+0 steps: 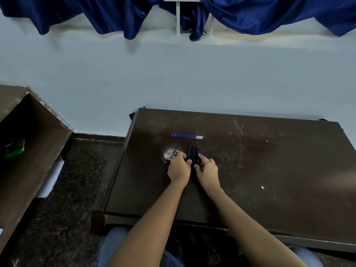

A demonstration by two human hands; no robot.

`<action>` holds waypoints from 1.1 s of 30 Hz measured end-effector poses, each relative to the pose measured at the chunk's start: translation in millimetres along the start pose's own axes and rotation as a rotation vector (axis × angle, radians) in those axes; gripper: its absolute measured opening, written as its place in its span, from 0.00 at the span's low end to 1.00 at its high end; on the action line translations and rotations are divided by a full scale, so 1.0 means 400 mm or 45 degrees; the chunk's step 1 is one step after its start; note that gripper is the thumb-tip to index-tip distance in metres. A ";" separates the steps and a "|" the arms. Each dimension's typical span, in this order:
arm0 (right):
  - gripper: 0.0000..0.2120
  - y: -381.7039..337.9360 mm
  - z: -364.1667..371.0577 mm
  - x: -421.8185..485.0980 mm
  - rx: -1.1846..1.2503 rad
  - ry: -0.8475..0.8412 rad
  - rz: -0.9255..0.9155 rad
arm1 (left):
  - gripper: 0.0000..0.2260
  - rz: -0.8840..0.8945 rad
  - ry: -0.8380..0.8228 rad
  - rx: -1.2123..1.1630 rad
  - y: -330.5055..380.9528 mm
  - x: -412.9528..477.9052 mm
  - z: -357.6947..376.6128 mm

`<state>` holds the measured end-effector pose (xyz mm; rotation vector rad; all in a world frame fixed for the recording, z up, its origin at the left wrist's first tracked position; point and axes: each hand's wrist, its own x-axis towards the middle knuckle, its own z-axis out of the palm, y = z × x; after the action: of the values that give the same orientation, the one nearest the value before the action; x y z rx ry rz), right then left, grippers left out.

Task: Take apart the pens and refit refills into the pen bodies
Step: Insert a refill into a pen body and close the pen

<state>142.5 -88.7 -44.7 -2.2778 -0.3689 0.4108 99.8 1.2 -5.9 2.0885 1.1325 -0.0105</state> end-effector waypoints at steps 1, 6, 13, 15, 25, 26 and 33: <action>0.24 0.001 0.000 0.001 0.000 0.001 0.001 | 0.10 0.007 0.003 0.001 -0.002 -0.001 0.001; 0.24 0.001 0.000 0.004 -0.007 0.005 -0.005 | 0.11 0.029 -0.001 0.016 -0.005 -0.005 0.005; 0.25 -0.010 0.008 -0.003 -0.011 -0.009 -0.001 | 0.11 0.044 -0.006 0.054 -0.003 -0.005 0.002; 0.25 -0.014 0.013 -0.004 -0.012 -0.014 -0.008 | 0.11 0.050 0.000 0.073 -0.008 -0.003 -0.004; 0.25 -0.071 0.068 -0.018 0.010 -0.090 -0.070 | 0.13 0.010 0.040 0.054 -0.069 0.009 -0.065; 0.25 -0.077 0.074 -0.019 0.018 -0.094 -0.071 | 0.13 0.007 0.043 0.054 -0.075 0.011 -0.071; 0.25 -0.093 0.086 -0.022 0.037 -0.096 -0.066 | 0.12 0.016 0.040 0.076 -0.089 0.015 -0.091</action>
<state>115.7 -45.3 -37.7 -2.2240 -0.4564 0.4734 65.8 39.8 -3.3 2.1551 1.1508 -0.0050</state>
